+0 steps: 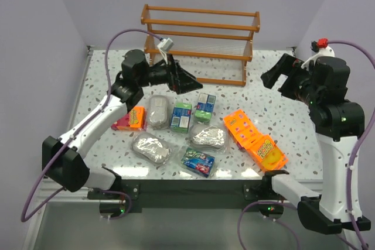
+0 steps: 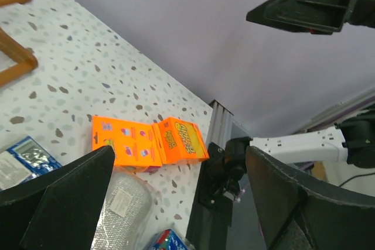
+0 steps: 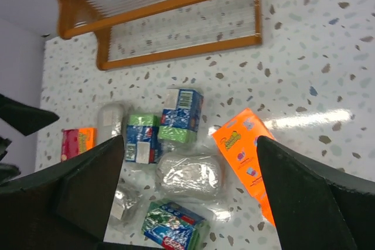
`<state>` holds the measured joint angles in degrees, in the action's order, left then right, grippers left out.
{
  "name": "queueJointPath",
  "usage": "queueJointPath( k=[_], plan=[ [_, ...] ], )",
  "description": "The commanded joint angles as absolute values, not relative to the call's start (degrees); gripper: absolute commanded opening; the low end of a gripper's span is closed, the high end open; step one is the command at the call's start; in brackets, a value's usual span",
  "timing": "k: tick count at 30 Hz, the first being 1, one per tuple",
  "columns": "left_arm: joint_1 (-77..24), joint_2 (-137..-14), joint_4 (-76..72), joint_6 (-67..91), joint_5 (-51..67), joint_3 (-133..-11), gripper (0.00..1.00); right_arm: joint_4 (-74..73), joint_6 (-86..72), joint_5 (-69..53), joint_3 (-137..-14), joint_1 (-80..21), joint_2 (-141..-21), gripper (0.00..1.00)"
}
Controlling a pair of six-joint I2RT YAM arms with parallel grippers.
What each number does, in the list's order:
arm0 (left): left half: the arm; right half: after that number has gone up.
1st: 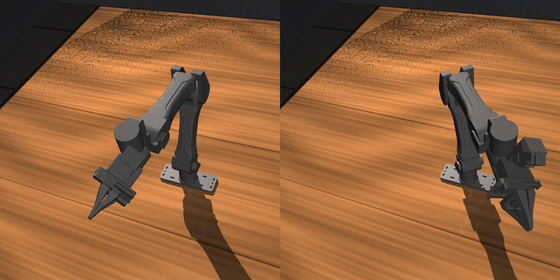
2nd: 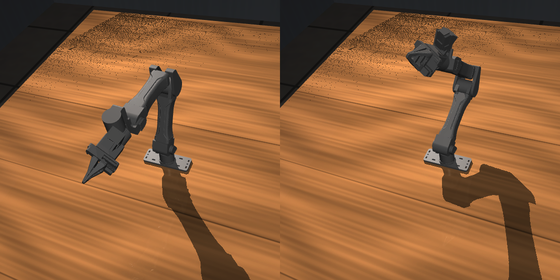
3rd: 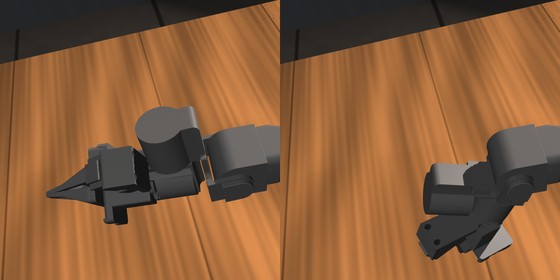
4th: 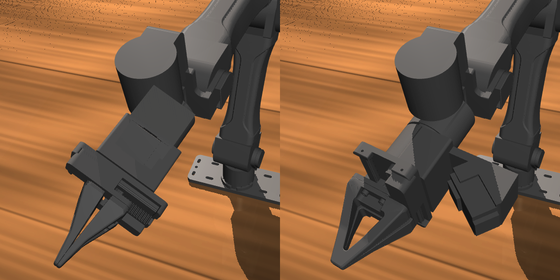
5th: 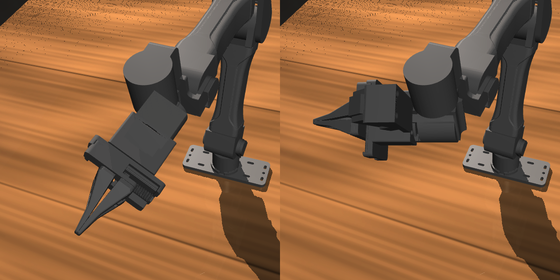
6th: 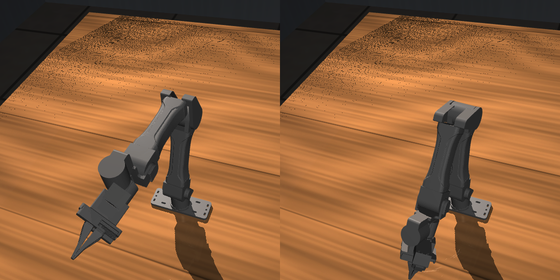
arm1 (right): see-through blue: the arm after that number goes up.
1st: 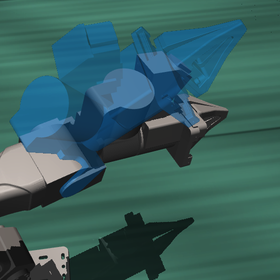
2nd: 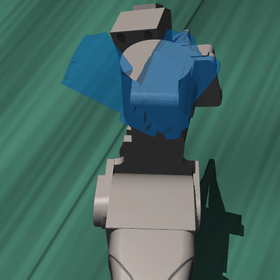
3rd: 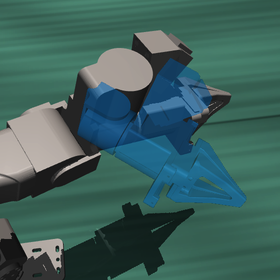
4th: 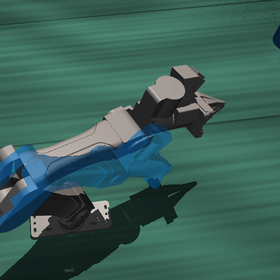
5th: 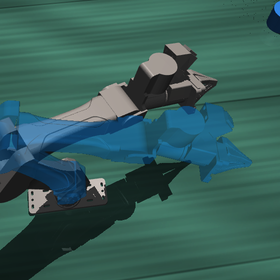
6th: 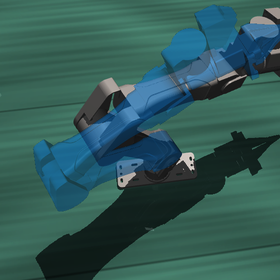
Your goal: Place and organize the cleaning sponges onto the shelf
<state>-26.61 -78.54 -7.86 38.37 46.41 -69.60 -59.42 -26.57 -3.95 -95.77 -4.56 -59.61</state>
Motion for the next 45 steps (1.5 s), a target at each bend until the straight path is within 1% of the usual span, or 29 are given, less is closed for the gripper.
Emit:
queueJointPath(
  k=[1,2,6,9,11,12,13,14,18,25,27,29,30,33,35,36,37,38,41,45],
  plan=[
    [-30.5,-81.6,-7.5,36.4,49.2,-72.1,1.00,-70.2,-25.7,6.5,-96.2,-4.7,-62.2,0.99],
    [-32.4,-82.3,-6.5,35.1,49.1,-72.2,1.00,-71.9,-26.5,13.4,-94.7,-4.7,-62.1,0.99],
    [-38.0,-86.6,-0.2,30.7,49.5,-72.9,1.00,-83.7,-35.6,27.0,-91.0,-4.7,-61.8,0.99],
    [-42.6,-89.8,3.3,28.5,50.1,-73.7,1.00,-87.0,-42.2,29.1,-86.0,-4.7,-58.5,0.98],
    [-45.2,-91.0,3.4,28.2,50.0,-73.9,1.00,-87.7,-44.7,29.0,-81.2,-4.7,-55.5,0.86],
    [-45.9,-91.8,2.7,28.4,49.7,-73.8,1.00,-87.9,-47.3,28.7,-79.6,-4.7,-52.8,0.71],
    [-46.4,-92.4,2.6,28.6,49.3,-73.9,1.00,-87.7,-48.2,28.3,-78.2,-4.7,-51.3,0.22],
    [-47.2,-93.0,2.4,28.9,49.3,-74.0,1.00,-88.1,-51.0,28.3,-75.7,-4.7,-50.4,0.00],
    [-49.0,-97.3,3.4,28.2,47.8,-77.9,0.97,-90.9,-55.4,27.9,-69.2,-4.7,-47.4,0.00],
    [-50.4,-107.7,6.5,25.7,47.5,-87.1,0.92,-90.4,-57.7,22.8,-56.0,-4.7,-45.0,0.00],
    [-50.4,-111.8,7.6,25.0,49.1,-90.1,0.86,-89.1,-56.0,20.4,-53.5,-4.7,-45.6,0.00],
    [-50.6,-114.2,8.0,24.4,51.5,-91.7,0.81,-88.9,-55.7,20.8,-54.1,-4.7,-46.1,0.00],
    [-50.8,-116.1,8.2,24.4,52.2,-92.7,0.76,-88.0,-55.1,20.0,-54.7,-4.7,-46.4,0.00],
    [-51.5,-118.6,7.5,23.9,54.8,-93.9,0.72,-86.8,-53.5,20.0,-55.4,-4.7,-46.9,0.00],
    [-52.4,-119.9,7.6,23.1,55.0,-94.7,0.72,-86.1,-52.7,19.3,-54.5,-4.7,-47.4,0.00],
    [-52.7,-121.4,8.0,22.9,54.8,-96.0,0.73,-85.9,-52.6,18.7,-54.1,-4.7,-47.7,0.06],
    [-53.1,-122.3,8.7,22.7,54.2,-96.8,0.73,-85.9,-52.8,17.9,-53.6,-4.7,-47.8,0.09],
    [-53.3,-124.2,10.3,22.2,54.1,-97.9,0.73,-85.9,-53.3,17.6,-52.8,-4.7,-47.8,0.09],
    [-54.0,-126.7,12.1,21.5,54.1,-102.3,0.73,-85.3,-53.8,17.4,-51.7,-4.7,-47.4,0.04],
    [-55.0,-129.6,14.6,20.7,54.4,-106.3,0.74,-85.4,-53.5,18.7,-52.1,-4.7,-49.4,0.03]
  ],
)
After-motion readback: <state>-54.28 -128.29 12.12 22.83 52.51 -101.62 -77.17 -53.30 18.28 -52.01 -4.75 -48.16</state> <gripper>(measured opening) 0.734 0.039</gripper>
